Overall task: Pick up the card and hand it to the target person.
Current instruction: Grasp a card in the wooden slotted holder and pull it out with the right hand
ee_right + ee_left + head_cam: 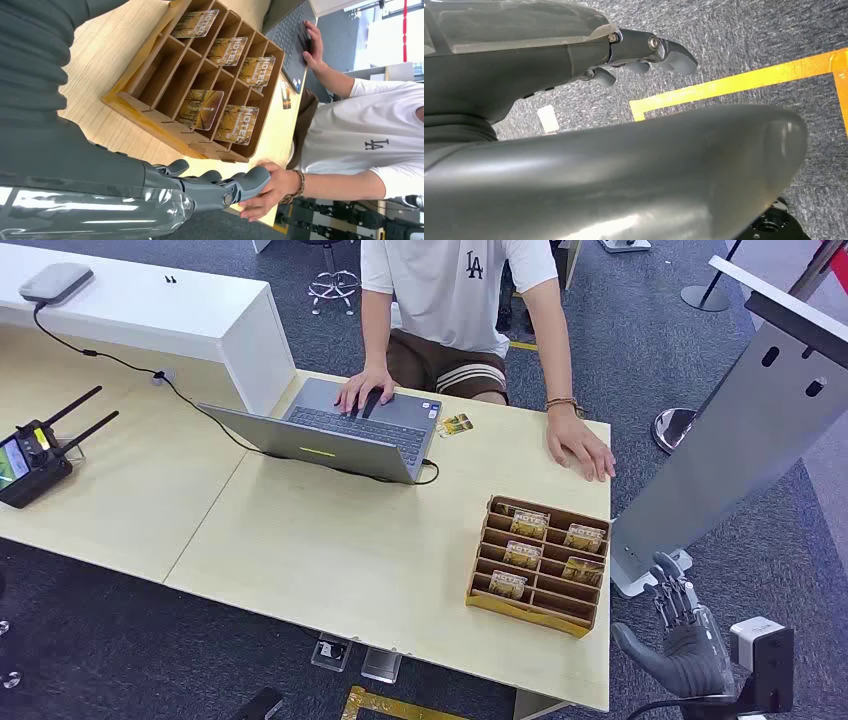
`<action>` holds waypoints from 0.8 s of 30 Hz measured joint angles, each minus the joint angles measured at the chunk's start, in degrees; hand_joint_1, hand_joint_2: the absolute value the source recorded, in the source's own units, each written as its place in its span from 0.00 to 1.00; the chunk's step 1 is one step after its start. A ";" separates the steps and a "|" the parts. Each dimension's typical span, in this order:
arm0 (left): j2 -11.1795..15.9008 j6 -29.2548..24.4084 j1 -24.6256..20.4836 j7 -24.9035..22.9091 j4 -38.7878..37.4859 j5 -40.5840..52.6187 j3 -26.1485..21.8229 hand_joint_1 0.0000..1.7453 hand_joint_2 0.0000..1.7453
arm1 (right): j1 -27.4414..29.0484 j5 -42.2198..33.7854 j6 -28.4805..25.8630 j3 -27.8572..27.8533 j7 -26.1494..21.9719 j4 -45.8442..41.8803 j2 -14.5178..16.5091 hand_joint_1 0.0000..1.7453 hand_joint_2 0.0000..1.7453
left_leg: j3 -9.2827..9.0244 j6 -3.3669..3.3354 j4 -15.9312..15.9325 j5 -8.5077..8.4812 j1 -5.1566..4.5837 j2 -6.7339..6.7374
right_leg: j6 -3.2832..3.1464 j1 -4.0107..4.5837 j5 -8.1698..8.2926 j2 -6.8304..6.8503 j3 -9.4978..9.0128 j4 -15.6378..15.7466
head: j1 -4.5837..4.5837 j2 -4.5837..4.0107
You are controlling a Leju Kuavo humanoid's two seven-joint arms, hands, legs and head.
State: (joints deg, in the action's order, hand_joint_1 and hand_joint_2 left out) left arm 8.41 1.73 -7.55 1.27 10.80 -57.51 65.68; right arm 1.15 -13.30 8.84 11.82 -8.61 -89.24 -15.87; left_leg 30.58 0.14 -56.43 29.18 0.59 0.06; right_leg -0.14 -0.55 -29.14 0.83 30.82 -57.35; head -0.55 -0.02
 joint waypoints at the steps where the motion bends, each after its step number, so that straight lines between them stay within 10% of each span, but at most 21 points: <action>1: 0.00 0.00 0.00 0.00 0.00 0.00 0.00 0.00 0.00 | -0.01 0.01 0.00 0.03 0.01 0.00 0.00 0.00 1.00 | 0.00 0.00 0.00 0.00 0.00 0.00 | 0.00 0.00 0.00 0.00 0.00 0.00 | 0.00 0.00; 24: 0.00 0.07 -0.01 0.05 0.00 0.02 0.00 0.00 0.00 | 0.34 0.90 0.03 0.74 0.31 -0.15 -0.02 0.00 1.00 | -0.01 0.00 0.00 0.00 0.00 0.00 | 0.00 0.00 0.00 0.00 0.01 0.00 | -0.01 0.00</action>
State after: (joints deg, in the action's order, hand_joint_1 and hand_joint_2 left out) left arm 8.41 1.79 -7.56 1.32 10.80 -57.48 65.68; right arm 1.49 -12.40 8.87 12.57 -8.31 -89.40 -15.88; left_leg 30.57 0.14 -56.43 29.18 0.59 0.06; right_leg -0.14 -0.55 -29.14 0.83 30.82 -57.35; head -0.55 -0.02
